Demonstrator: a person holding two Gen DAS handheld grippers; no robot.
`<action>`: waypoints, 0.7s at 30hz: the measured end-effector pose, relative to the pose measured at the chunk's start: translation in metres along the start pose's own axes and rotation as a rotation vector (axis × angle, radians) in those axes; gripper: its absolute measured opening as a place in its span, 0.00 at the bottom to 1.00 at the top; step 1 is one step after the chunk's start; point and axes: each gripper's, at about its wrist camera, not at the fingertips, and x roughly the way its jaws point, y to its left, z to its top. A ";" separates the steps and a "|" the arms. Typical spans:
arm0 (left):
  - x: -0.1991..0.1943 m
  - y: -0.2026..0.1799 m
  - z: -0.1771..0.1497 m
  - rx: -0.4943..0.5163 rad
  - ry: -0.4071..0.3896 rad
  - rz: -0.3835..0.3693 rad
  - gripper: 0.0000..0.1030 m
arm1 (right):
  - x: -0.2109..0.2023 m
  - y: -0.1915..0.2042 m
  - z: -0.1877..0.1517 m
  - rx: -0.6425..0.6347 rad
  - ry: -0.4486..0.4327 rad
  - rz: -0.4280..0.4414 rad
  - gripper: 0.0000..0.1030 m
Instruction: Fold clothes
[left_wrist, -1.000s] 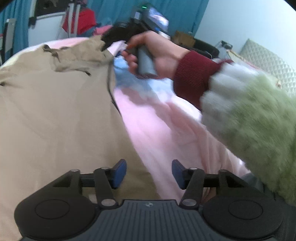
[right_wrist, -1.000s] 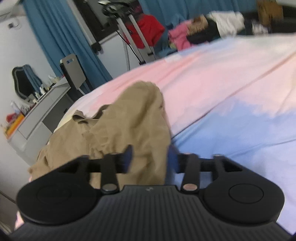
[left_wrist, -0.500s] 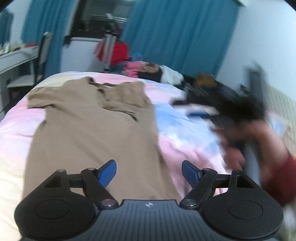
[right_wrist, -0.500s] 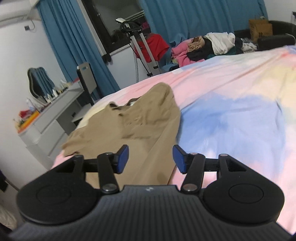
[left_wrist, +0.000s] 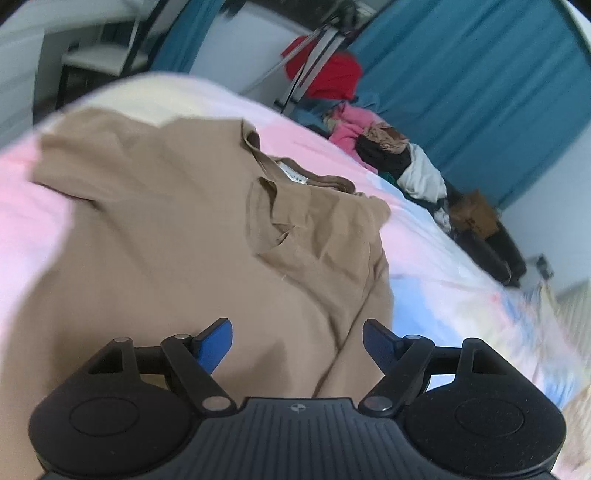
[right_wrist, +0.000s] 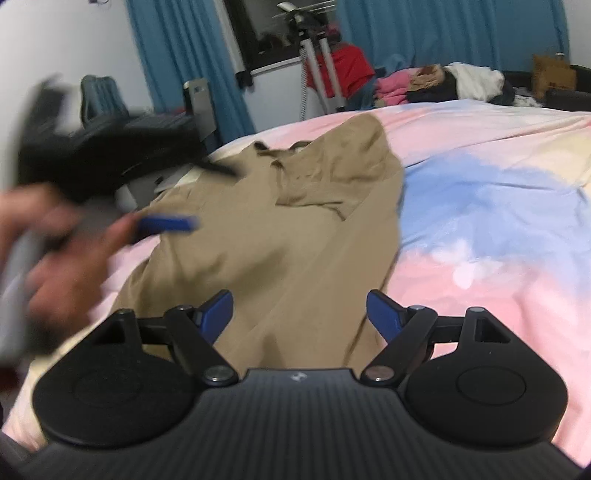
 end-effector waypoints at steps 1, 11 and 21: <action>0.018 -0.001 0.007 -0.011 0.012 0.001 0.73 | 0.004 -0.001 -0.001 -0.005 0.004 0.012 0.79; 0.169 -0.013 0.060 -0.062 0.075 0.035 0.10 | 0.043 -0.013 0.003 0.005 0.033 0.085 0.79; 0.152 -0.039 0.091 0.151 -0.037 0.139 0.03 | 0.048 0.006 -0.006 -0.124 0.102 0.048 0.78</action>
